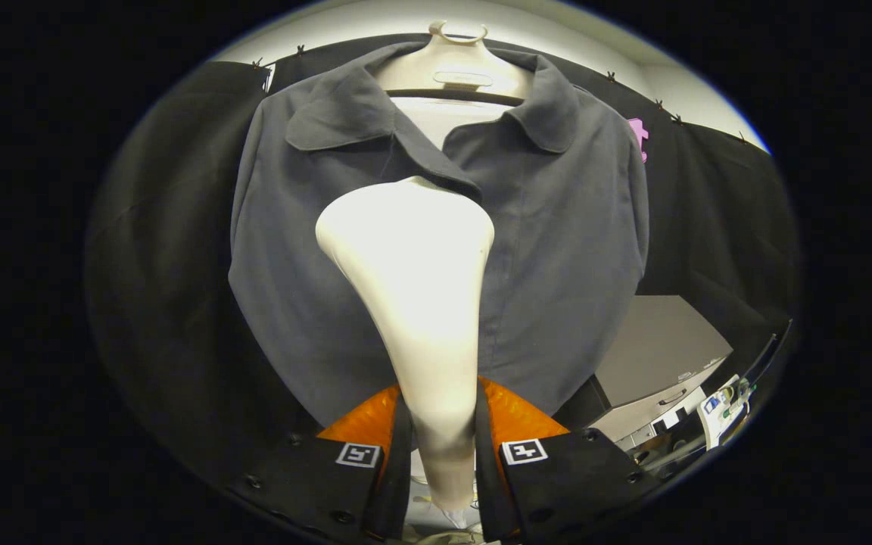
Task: Iron the clothes twice with a garment steamer, once on the left side and once on the right side.
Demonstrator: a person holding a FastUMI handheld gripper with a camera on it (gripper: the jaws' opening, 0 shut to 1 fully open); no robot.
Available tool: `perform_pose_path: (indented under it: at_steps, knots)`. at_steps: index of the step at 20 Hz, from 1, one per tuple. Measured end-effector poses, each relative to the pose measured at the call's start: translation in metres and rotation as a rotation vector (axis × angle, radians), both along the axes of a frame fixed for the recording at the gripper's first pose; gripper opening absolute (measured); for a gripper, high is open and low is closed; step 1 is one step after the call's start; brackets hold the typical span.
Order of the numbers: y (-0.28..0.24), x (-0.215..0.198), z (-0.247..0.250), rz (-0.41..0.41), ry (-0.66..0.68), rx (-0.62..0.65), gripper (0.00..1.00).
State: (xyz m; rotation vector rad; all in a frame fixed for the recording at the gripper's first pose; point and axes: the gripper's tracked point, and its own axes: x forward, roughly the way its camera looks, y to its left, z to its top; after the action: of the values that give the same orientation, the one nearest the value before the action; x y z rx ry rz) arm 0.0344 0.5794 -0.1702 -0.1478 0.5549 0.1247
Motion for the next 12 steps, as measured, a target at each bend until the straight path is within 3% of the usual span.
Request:
perform_pose_path:
  at_steps: [12]
  knots:
    - [0.014,0.013,-0.039,0.011,0.049,-0.080,0.45]
